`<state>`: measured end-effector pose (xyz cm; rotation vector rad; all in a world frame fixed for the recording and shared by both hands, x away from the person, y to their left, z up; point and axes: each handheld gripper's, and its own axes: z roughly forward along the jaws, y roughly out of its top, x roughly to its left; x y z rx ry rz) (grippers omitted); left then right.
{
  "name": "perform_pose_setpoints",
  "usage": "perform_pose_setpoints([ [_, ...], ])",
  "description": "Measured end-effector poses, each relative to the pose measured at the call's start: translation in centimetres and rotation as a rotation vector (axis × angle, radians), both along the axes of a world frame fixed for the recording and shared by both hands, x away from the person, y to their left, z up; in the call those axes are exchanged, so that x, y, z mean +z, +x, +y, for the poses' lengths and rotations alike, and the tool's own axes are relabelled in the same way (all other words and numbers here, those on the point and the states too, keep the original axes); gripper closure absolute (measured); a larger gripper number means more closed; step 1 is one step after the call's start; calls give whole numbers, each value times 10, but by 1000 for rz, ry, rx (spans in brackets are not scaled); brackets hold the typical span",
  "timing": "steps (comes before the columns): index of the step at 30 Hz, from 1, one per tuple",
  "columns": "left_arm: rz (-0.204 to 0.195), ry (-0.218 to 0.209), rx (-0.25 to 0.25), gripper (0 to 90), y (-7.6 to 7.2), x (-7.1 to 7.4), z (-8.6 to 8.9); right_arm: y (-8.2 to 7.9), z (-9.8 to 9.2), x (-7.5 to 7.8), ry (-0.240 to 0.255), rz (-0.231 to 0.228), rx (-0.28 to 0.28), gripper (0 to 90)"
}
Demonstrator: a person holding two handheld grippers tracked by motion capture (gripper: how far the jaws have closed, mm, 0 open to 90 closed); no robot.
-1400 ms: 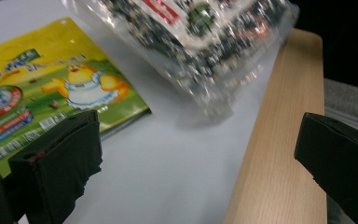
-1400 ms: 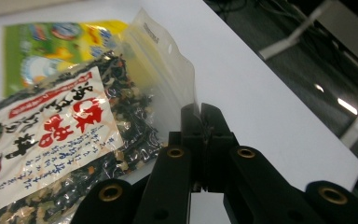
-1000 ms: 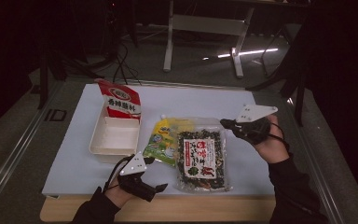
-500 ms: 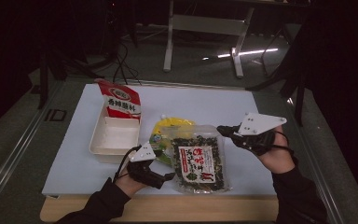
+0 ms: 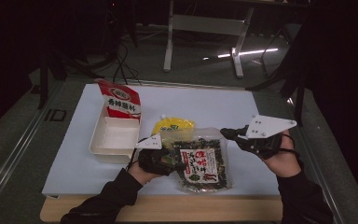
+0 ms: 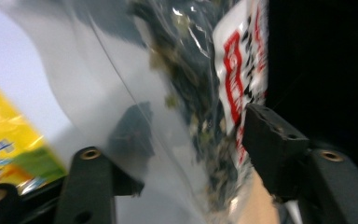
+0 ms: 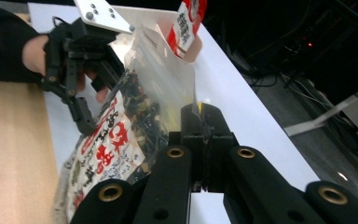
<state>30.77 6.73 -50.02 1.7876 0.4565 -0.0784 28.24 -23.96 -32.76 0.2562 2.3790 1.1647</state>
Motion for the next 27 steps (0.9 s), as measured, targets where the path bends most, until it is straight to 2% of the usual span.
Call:
perform_pose_setpoints([
  [2,-17,-6,-4,518,-2,3,0,-3,0,4,-1,-15,-6,899],
  [6,-65,14,-1,722,-9,14,2,-5,-5,13,9,-37,-21,898],
  [10,-99,42,5,764,-17,27,4,-4,-6,17,-9,-41,-43,897],
  [13,-141,78,14,784,-24,37,3,-3,-9,20,7,-43,-41,896],
  [18,-127,104,26,790,-31,50,2,-2,-11,24,32,-57,-43,893],
  [22,-144,119,41,793,-34,58,4,0,-13,25,36,-60,-52,887],
  [27,-174,111,72,794,-36,67,10,3,-17,25,71,-58,-55,865],
])
